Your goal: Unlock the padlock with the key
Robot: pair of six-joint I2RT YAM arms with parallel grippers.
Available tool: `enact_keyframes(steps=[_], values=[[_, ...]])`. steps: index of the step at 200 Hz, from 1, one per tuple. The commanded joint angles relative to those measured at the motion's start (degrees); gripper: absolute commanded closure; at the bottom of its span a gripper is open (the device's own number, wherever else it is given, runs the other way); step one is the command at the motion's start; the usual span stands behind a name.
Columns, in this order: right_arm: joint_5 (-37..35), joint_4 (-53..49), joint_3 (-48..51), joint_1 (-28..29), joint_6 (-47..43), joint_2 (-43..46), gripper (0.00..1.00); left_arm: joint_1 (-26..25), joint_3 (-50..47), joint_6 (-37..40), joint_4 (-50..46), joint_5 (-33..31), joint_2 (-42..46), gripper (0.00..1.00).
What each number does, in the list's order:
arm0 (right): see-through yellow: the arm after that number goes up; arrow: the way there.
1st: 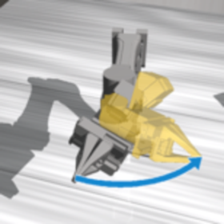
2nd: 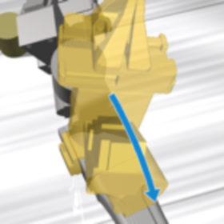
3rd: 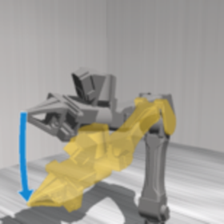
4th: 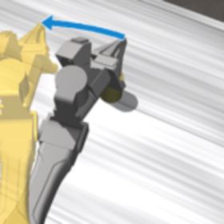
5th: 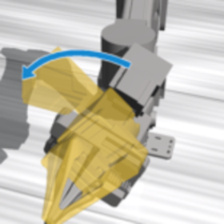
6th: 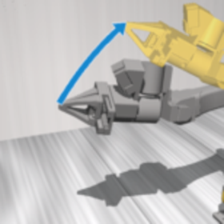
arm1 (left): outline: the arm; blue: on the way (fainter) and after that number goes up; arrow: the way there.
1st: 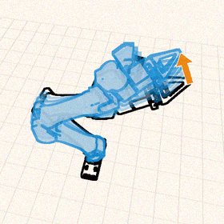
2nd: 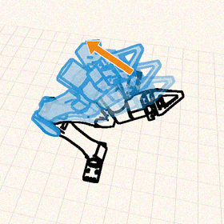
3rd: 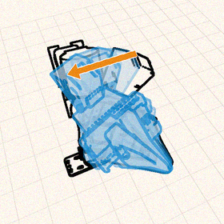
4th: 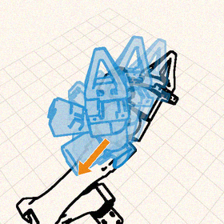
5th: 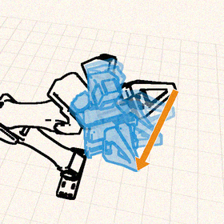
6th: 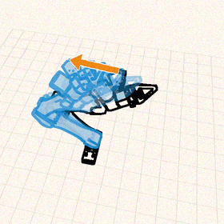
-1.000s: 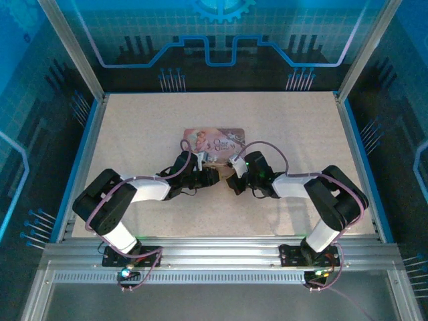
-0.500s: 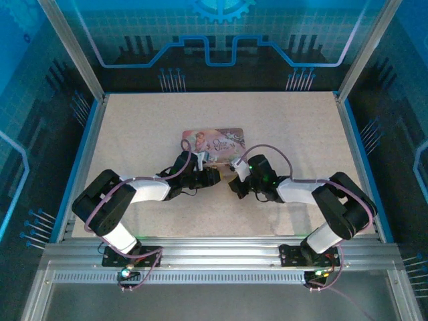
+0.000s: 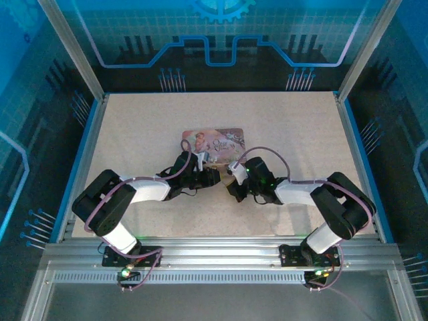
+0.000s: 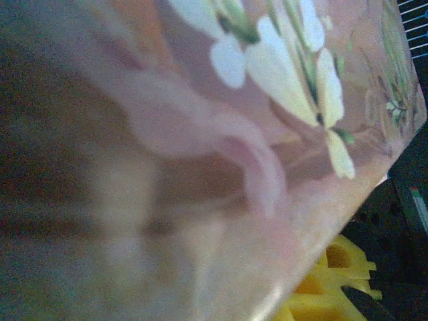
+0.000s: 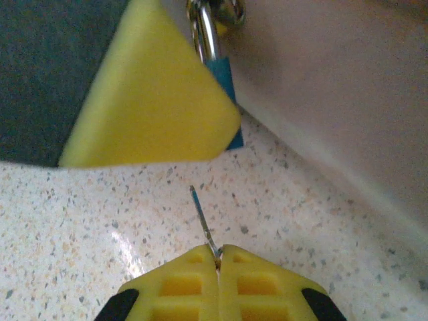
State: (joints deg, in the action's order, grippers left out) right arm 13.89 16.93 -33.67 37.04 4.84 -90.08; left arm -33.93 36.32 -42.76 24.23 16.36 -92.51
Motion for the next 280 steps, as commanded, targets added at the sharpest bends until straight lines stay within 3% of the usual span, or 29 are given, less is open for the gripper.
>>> enact_keyframes(steps=[1,280], values=[[0.4,-0.2,-2.0,0.5,-1.1,-1.5,1.0,-0.4,0.2,-0.6,1.9,1.9,1.7,0.76],[1.8,-1.1,-5.3,-2.2,-2.5,-2.9,1.0,-0.4,0.2,-0.3,1.7,1.9,1.1,0.76]])
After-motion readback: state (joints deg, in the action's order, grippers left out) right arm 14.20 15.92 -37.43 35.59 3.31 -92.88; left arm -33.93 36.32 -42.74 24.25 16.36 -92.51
